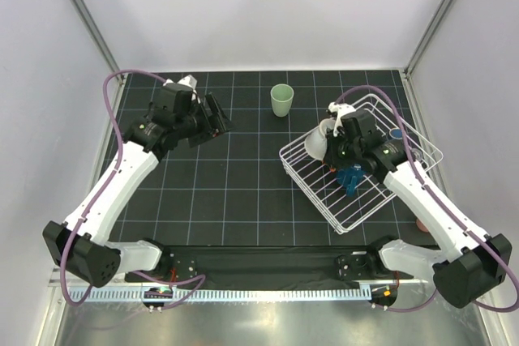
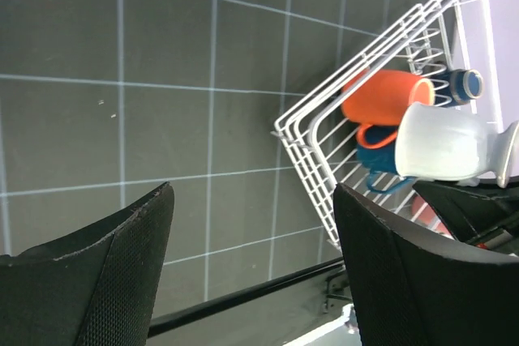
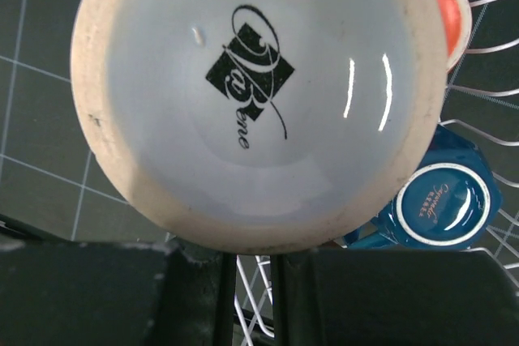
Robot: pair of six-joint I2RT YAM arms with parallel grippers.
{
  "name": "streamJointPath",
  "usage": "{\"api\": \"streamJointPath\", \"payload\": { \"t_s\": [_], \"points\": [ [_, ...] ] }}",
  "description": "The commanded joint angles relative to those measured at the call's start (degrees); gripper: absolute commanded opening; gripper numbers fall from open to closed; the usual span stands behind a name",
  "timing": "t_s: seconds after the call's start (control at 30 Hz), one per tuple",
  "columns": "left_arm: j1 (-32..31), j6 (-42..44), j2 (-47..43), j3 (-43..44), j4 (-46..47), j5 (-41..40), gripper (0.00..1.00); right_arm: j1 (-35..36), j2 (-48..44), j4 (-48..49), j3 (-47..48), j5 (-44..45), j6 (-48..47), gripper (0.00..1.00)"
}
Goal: Load the cups into the dish rack
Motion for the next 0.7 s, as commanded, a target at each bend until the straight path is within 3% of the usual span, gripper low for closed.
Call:
{"api": "streamJointPath", "payload": {
  "t_s": [0.0, 0.2, 0.67],
  "points": [
    [-0.1, 2.3, -0.4, 0.6, -2.6, -2.6, 0.77, 2.6, 0.2, 5.2, 0.2, 3.8, -2.7, 0.04],
    [-0.1, 2.3, -0.3, 0.9, -3.7, -3.2, 0.76, 6.9, 3.4, 6.7, -1.6, 8.7, -2.4, 0.04],
    [-0.1, 2.4, -1.2, 0.9, -6.6, -4.9, 0.76, 7.6, 12.2, 12.9, -4.4, 11.2, -1.3, 0.04]
  ]
}}
